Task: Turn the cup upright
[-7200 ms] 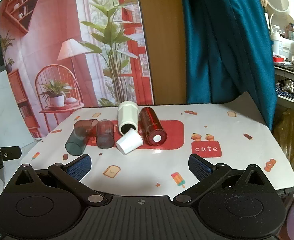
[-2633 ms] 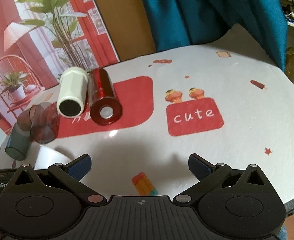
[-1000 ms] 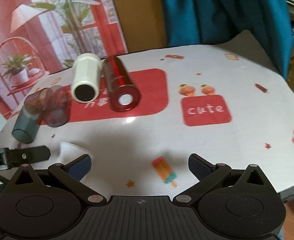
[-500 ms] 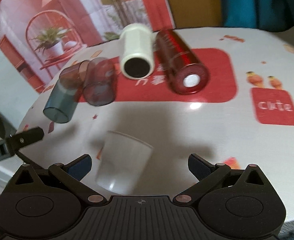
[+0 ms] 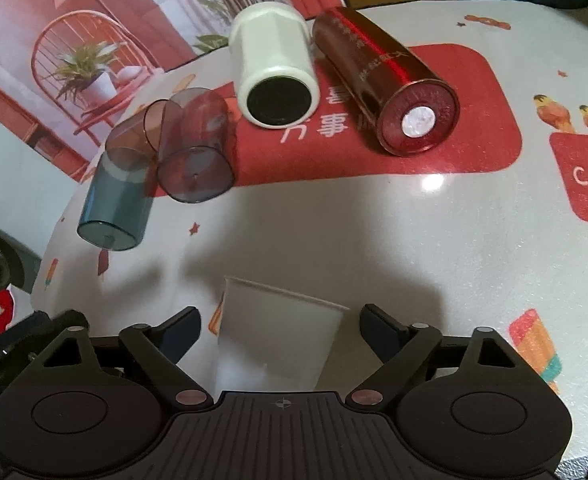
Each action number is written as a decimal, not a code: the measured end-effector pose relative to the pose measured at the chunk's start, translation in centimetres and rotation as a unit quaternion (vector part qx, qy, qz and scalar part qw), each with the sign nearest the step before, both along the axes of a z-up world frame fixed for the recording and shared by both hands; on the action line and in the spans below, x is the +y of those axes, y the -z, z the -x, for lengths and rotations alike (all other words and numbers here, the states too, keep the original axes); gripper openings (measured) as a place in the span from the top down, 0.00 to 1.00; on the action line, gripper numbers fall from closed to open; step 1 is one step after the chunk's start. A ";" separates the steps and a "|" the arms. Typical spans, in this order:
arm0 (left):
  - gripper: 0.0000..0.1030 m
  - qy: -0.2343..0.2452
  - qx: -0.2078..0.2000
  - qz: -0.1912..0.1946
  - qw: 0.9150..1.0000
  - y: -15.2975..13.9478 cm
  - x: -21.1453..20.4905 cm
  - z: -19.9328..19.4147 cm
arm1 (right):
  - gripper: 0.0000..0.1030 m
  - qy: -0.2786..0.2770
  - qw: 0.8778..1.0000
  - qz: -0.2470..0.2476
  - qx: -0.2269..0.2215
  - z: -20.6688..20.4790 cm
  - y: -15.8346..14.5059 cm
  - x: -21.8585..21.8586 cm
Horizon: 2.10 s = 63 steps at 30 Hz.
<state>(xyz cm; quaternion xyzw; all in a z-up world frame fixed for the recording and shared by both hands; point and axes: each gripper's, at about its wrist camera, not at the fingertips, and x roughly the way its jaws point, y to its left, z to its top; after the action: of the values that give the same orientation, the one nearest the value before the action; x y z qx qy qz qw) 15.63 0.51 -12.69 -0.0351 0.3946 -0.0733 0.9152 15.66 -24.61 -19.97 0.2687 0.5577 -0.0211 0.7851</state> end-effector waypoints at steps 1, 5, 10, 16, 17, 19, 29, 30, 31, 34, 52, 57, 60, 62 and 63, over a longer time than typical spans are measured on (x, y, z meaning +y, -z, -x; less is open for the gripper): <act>0.06 0.001 0.002 0.001 1.000 0.1 0.0 0.0 | 0.29 0.000 1.000 0.002 -0.001 0.1 0.0 0.0; 0.06 0.000 0.008 0.005 1.000 0.3 0.0 -0.1 | 0.38 -0.002 1.000 0.012 -0.006 0.7 -0.3 0.1; 0.06 -0.003 0.012 0.011 1.000 0.2 0.2 0.0 | 0.39 -0.017 0.998 0.046 -0.047 2.7 -2.2 -0.5; 0.06 0.000 0.022 0.020 1.000 0.6 0.0 0.1 | 0.41 -0.020 0.984 0.158 -0.081 4.3 -4.1 -1.7; 0.06 0.003 0.024 0.019 1.000 0.6 -0.1 0.1 | 0.41 -0.019 0.979 0.183 -0.082 4.3 -4.1 -1.9; 0.06 0.007 0.023 0.015 1.000 0.6 -0.4 0.2 | 0.41 -0.026 0.969 0.227 -0.090 4.3 -4.1 -1.7; 0.06 0.000 0.027 0.013 1.000 0.6 -0.1 0.4 | 0.41 -0.042 0.931 0.346 -0.109 4.6 -2.5 -1.6; 0.06 0.000 0.027 0.013 1.000 0.6 -0.1 0.4 | 0.41 -0.043 0.930 0.350 -0.107 4.7 -2.4 -1.7; 0.06 0.002 0.027 0.012 1.000 0.6 -0.2 0.4 | 0.41 -0.043 0.929 0.351 -0.107 4.7 -2.3 -1.6; 0.06 0.004 0.027 0.009 1.000 0.6 -0.3 0.5 | 0.40 -0.035 0.932 0.346 -0.103 5.0 -2.3 -1.9; 0.05 0.027 -0.022 -0.038 0.999 -3.5 -1.8 1.8 | 0.00 0.033 0.975 0.204 -0.085 9.0 -9.8 -4.8; 0.00 0.049 -0.039 -0.045 0.997 -6.5 -1.9 3.7 | 0.00 0.020 0.973 0.208 -0.100 11.1 -13.1 -2.9; 0.00 0.055 -0.050 -0.047 0.996 -8.0 -1.5 5.4 | 0.00 0.002 0.971 0.212 -0.114 12.2 -14.8 -1.0; 0.00 0.052 -0.055 -0.049 0.996 -8.6 -1.2 6.4 | 0.00 -0.003 0.970 0.211 -0.122 12.7 -15.9 0.1; 0.00 0.049 -0.059 -0.051 0.996 -9.0 -1.0 6.9 | 0.00 -0.005 0.970 0.208 -0.125 13.0 -16.3 0.6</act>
<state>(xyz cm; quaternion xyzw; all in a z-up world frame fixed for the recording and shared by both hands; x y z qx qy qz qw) 8.70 -0.49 -3.72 0.0353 0.3445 -0.0997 0.9328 2.68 -23.96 -3.64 0.0972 0.4396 -0.0993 0.8874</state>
